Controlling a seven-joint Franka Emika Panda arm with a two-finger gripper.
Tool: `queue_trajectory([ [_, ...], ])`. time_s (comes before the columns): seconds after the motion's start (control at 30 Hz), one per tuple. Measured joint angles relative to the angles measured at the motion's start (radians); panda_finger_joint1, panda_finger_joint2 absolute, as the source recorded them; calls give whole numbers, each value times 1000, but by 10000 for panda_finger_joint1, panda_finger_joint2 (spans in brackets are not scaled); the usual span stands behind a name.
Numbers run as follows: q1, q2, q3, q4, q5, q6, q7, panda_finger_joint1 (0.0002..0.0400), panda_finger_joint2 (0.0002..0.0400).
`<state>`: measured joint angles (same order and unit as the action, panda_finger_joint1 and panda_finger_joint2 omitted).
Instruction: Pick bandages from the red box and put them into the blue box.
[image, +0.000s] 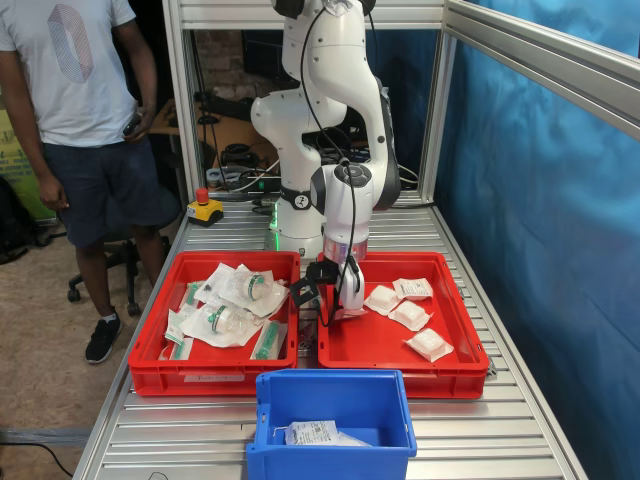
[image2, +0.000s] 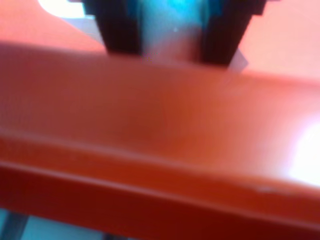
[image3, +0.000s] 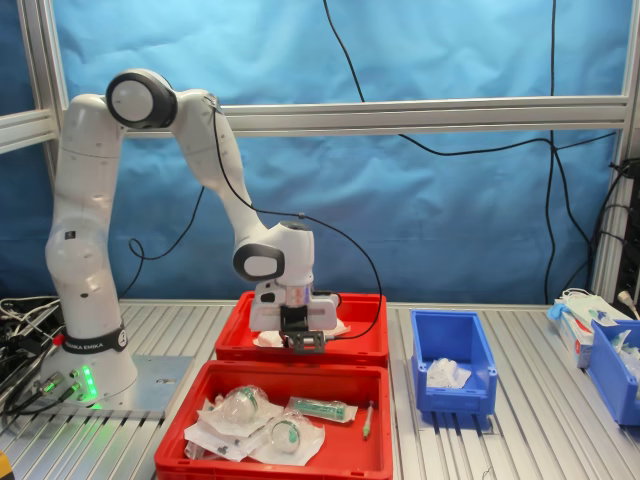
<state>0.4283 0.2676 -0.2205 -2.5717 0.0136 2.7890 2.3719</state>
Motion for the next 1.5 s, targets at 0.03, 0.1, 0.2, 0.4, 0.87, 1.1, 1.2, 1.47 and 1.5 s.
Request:
queue_trajectory([
  [0.03,0,-20,-8,12,-1,-41,0,76,76],
  [0.1,0,-35,-13,23,-2,-70,0,76,76],
  [0.2,0,-70,-20,49,-3,-140,0,76,76],
  [0.4,0,-142,-32,125,-7,-305,0,76,76],
  [0.87,1,-211,-71,374,-11,-590,0,76,76],
  [1.1,1,-209,-92,455,-11,-621,0,76,76],
  [1.2,1,-191,-108,516,-3,-633,0,76,76],
  [1.47,1,-105,-141,657,40,-643,0,76,76],
  [1.5,1,-94,-144,672,45,-643,0,76,76],
])
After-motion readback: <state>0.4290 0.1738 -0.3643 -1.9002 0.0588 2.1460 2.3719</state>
